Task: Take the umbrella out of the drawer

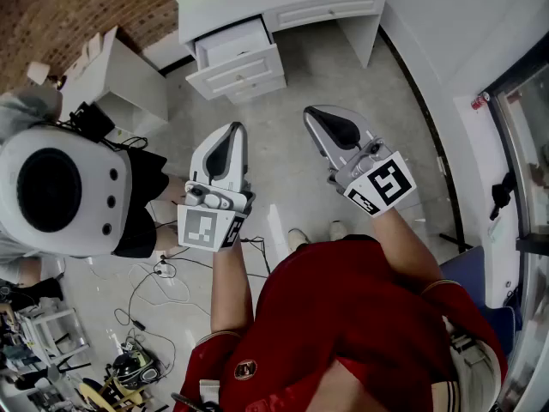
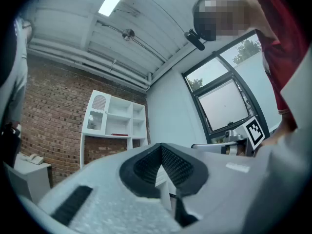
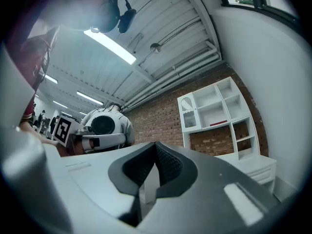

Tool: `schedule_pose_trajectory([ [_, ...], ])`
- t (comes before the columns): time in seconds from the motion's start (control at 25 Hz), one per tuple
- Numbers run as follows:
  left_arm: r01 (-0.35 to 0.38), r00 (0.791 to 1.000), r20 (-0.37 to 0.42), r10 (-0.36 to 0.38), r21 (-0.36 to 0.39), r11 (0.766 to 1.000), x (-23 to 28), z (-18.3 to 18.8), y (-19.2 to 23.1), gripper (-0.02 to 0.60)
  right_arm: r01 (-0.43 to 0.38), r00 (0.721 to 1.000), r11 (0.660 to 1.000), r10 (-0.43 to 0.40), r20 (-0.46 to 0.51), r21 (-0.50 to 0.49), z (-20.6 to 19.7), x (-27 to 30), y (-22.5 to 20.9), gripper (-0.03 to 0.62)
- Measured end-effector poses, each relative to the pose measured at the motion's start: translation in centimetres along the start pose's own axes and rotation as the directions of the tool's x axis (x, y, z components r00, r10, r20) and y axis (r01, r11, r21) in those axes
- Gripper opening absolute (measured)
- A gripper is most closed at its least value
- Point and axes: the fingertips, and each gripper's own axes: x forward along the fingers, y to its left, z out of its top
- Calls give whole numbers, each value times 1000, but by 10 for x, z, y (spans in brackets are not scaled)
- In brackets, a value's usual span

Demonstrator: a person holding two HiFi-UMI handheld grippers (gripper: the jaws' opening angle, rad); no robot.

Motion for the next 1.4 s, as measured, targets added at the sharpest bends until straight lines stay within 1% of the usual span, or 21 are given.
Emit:
schedule_pose_trajectory([
  [0.24,-2,1000,2,2,0,1000,3,1,-4,8,-3,1000,1000,3,-2,-11,0,-4,0,11],
  [0.52,-8,1000,-1,8,-1,1000,15,-3,-18,8,-11,1000,1000,11,12,6,2,-17,-11,11],
  [0.72,-45,999,3,45,6,999,31,-6,-23,8,-26,1000,1000,26,9,3,2,-31,-32,11],
  [0.92,-79,997,1,79,36,996,51,-9,-27,8,-46,999,999,46,17,-1,1,-43,-62,11],
  [1.16,-118,993,-2,118,58,991,73,-16,-12,8,-54,998,998,54,23,-10,-4,-38,-94,11],
  [1.28,-134,991,8,134,68,989,85,-18,8,8,-49,999,999,49,24,-10,-8,-24,-112,11],
  [1.4,-150,989,16,149,65,986,99,-30,35,8,-50,999,999,51,15,-15,-20,-3,-129,11],
])
